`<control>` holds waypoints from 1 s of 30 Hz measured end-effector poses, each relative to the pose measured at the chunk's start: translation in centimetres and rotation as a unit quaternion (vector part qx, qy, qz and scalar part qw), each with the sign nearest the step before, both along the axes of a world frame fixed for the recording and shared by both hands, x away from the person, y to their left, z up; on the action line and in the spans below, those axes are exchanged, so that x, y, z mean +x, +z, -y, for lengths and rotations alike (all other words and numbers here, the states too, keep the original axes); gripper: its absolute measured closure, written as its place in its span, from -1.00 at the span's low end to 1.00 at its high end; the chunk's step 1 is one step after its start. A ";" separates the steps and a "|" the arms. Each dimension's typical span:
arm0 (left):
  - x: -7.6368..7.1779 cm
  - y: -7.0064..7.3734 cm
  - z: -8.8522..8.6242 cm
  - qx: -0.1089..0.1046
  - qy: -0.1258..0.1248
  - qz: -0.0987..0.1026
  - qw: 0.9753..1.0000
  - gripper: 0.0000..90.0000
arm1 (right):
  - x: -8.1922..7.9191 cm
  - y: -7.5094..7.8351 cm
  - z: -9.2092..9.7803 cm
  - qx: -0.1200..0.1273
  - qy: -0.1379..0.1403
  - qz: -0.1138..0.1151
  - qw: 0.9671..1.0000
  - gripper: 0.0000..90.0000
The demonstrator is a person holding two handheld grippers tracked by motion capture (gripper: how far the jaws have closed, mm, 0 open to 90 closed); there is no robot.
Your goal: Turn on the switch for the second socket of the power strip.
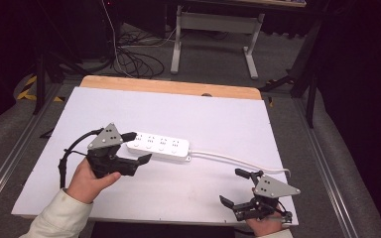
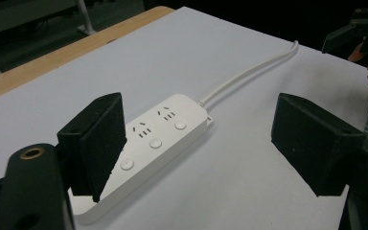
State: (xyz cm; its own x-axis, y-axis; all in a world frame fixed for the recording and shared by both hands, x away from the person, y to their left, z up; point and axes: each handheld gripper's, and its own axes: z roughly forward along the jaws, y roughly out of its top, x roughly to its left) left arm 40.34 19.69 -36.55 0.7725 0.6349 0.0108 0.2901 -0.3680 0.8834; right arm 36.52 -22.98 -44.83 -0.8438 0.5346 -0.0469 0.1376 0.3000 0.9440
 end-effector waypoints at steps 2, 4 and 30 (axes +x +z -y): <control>-0.2 -0.1 -0.6 -0.003 0.002 -0.003 1.000 -0.55 | 0.0 0.0 0.0 0.001 0.000 -0.001 1.000 -0.88; -0.5 -0.2 -1.1 -0.004 0.013 -0.006 1.000 -0.56 | 0.0 0.0 0.0 0.000 -0.001 0.000 1.000 -0.88; -3.7 -6.1 -6.8 -0.020 0.046 0.024 0.998 -0.66 | 0.0 0.0 0.0 0.000 -0.002 -0.001 1.000 -0.88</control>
